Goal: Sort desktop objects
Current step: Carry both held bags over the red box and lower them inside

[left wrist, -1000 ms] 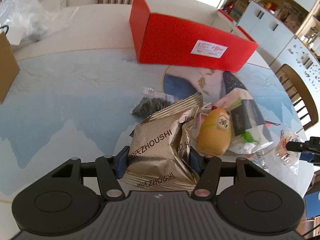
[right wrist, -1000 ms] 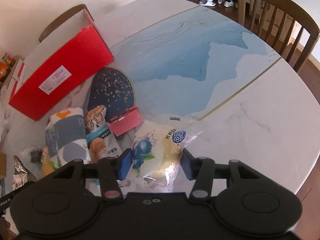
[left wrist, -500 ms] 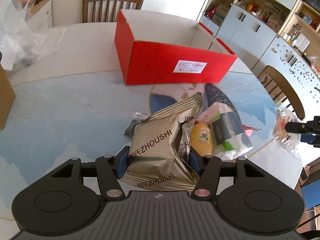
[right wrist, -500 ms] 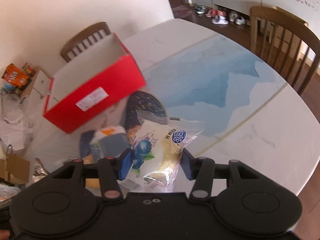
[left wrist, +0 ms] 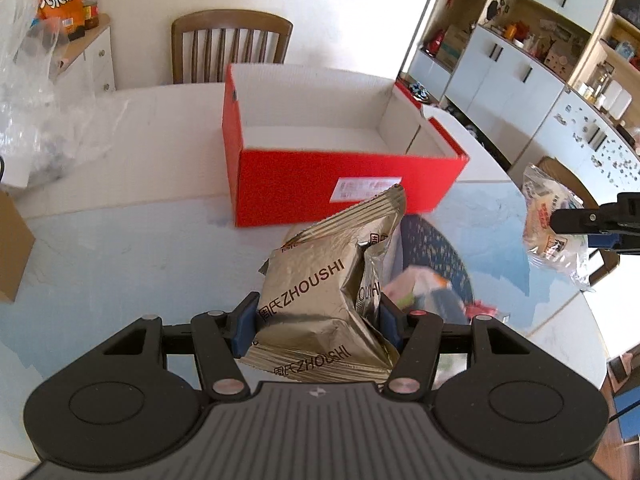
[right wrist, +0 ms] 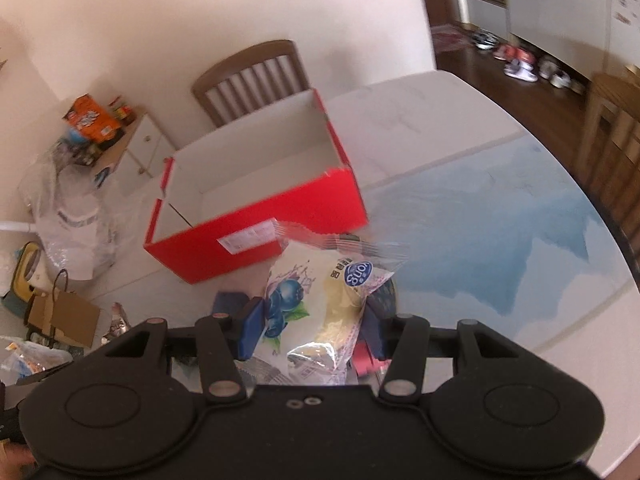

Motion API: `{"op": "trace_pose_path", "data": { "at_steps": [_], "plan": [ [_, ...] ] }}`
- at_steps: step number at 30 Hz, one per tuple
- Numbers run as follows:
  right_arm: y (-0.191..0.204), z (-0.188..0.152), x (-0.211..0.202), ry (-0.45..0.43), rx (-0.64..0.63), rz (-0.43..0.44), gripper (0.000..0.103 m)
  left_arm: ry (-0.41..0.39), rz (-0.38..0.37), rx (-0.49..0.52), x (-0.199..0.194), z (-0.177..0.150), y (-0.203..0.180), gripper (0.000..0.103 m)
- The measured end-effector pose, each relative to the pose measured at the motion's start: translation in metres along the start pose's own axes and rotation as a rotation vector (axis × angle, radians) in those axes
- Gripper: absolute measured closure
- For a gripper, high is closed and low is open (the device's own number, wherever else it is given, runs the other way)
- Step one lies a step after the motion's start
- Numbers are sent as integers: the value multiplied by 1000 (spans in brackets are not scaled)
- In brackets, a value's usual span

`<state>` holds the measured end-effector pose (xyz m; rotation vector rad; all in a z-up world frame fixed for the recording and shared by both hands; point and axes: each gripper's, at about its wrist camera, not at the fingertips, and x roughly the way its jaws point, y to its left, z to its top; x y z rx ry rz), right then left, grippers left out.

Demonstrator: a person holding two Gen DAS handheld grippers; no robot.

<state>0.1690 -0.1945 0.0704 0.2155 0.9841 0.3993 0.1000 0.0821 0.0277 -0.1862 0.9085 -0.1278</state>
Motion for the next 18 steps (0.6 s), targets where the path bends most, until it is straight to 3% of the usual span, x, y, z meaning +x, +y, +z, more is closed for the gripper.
{"op": "trace_pose_path", "data": {
  "at_steps": [12,18],
  "plan": [
    [25,65,16,-23,-212,78,52,-82,50,42,11,75,-32,44],
    [30,91,29,-30,-249,91,52,-96,57,63,24,111,-37,44]
  ]
}}
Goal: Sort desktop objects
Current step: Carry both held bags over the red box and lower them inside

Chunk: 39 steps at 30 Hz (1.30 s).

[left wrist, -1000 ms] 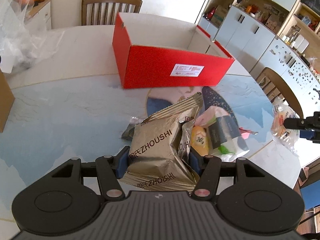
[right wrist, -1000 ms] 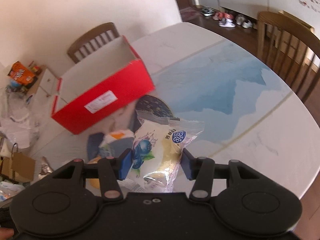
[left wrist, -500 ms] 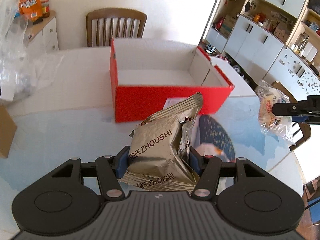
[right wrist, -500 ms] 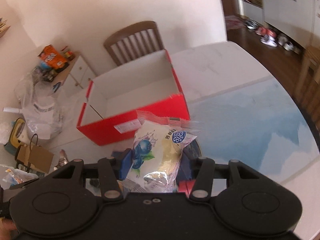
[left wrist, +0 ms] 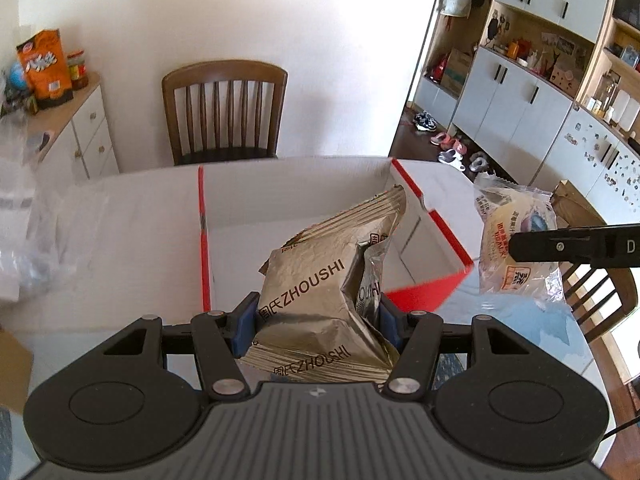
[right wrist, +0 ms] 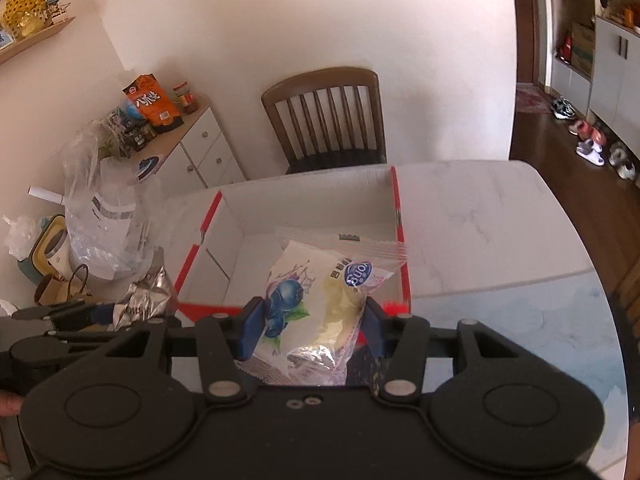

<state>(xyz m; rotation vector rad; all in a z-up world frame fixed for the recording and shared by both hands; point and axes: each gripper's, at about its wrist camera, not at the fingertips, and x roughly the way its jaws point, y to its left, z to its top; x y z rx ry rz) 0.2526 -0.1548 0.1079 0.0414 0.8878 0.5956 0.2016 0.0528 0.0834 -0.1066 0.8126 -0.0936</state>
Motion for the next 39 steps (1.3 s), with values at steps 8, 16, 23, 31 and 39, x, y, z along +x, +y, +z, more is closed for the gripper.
{"op": "trace_pose_path", "data": {
  "at_steps": [8,16,23,31,39],
  "plan": [
    [1,26,29,11,-40,-2,52,5,37,69,31,36,-4,44],
    [4,41,63,34,-64,-2,52,30,54,77,71,60,8,44],
    [4,45,106,83,-97,-23,52,105,82,89,115,66,22,44],
    [6,37,148,155,-154,-15,52,199,88,136,162,61,25,44],
    [6,26,179,232,-182,-36,52,290,81,147,195,57,31,44]
  ]
}}
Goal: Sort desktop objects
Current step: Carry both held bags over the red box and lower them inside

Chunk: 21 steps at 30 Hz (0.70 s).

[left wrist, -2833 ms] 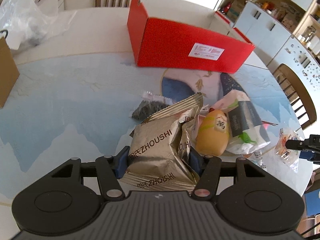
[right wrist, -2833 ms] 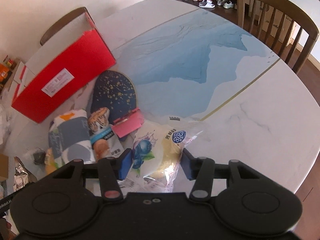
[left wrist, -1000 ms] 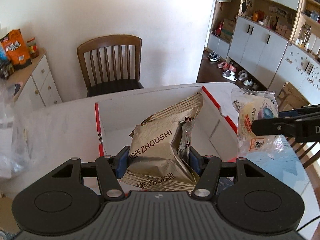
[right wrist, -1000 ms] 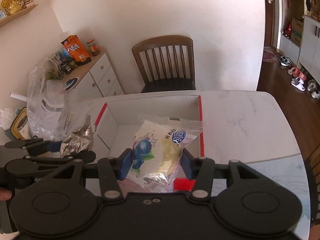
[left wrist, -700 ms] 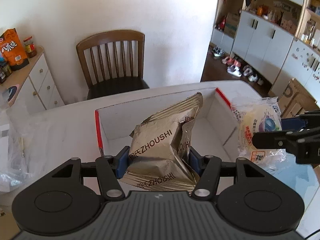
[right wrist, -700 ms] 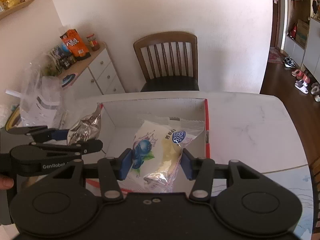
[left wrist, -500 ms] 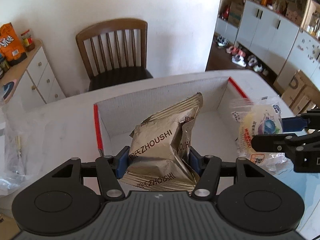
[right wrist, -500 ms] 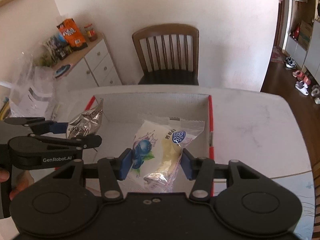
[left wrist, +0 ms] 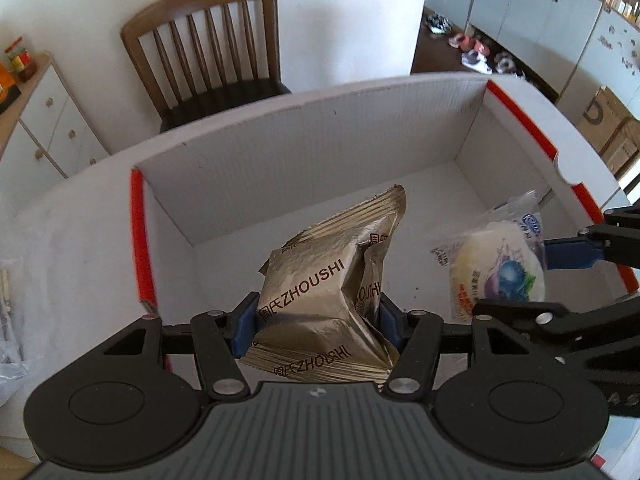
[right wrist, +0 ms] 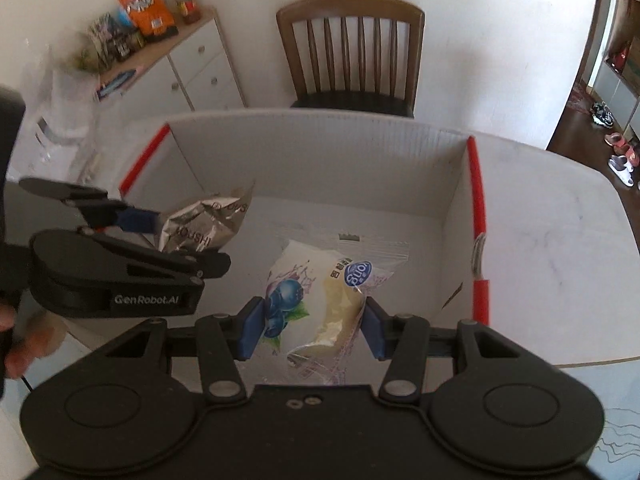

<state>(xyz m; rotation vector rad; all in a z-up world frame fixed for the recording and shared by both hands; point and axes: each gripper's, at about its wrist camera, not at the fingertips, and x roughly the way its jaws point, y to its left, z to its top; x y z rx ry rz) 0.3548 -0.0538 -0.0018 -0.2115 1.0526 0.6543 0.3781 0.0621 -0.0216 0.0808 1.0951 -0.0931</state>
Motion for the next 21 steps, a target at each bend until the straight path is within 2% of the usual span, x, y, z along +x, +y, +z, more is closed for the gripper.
{"op": "trace_pose_path", "data": {
  "at_steps": [9,14,21],
  "plan": [
    [0,-5,22,81,-4,-18,52,87,-10,57,24,7,-8,44],
    [-1,-7,26,111,-5,-15,52,134,-20,52,32,11,-6,44],
    [-2,-12,27,130,11,-10,51,149,-31,33,31,14,0,44]
  ]
}}
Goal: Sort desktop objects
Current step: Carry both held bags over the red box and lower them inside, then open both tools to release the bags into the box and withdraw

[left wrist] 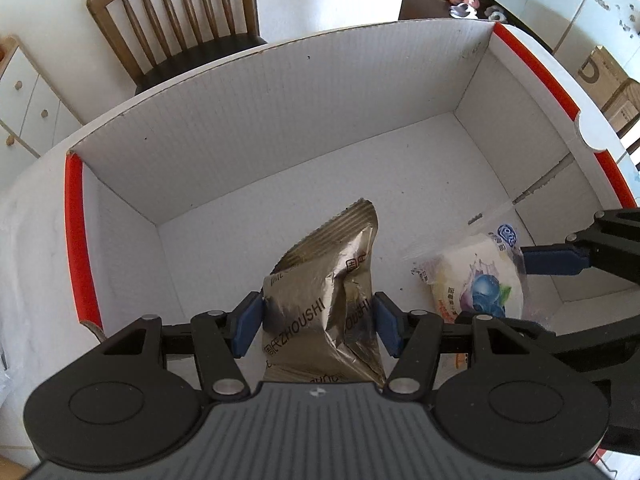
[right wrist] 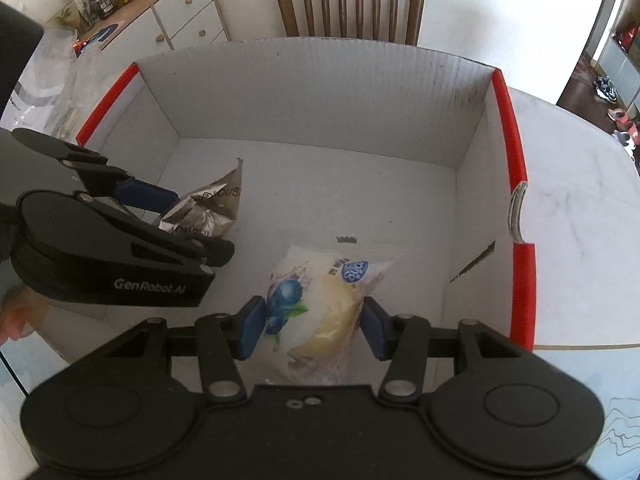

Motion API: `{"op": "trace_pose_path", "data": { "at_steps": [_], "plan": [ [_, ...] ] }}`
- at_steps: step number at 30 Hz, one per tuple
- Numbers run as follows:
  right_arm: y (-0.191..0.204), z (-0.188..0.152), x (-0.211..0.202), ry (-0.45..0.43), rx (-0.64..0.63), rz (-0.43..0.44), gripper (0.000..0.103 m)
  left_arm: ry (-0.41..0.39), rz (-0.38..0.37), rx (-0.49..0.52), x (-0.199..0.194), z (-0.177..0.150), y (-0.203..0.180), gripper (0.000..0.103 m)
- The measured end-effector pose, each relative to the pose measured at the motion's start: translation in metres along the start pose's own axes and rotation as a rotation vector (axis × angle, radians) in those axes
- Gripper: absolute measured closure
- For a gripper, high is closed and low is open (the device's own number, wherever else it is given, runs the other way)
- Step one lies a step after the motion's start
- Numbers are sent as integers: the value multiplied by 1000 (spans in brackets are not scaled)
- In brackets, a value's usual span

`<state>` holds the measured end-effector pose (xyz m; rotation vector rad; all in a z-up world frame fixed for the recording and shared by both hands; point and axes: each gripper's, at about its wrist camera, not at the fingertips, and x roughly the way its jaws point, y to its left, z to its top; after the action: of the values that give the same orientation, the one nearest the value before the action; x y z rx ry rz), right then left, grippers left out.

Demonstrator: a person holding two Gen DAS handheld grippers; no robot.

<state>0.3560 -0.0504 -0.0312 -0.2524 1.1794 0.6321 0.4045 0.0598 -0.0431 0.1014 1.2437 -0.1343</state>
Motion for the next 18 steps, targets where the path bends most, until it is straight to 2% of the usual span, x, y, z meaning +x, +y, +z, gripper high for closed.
{"op": "trace_pose_path", "data": {
  "at_steps": [6,16,18],
  "plan": [
    [0,0,-8,-20,3,18,40,-35,-3,-10,-11,1,-1,43],
    [3,1,-43,-79,-7,49,38,-103,-30,-26,-53,-1,-4,41],
    [3,-1,-52,-94,-8,52,35,-119,-32,-27,-65,-5,-5,41]
  ]
}}
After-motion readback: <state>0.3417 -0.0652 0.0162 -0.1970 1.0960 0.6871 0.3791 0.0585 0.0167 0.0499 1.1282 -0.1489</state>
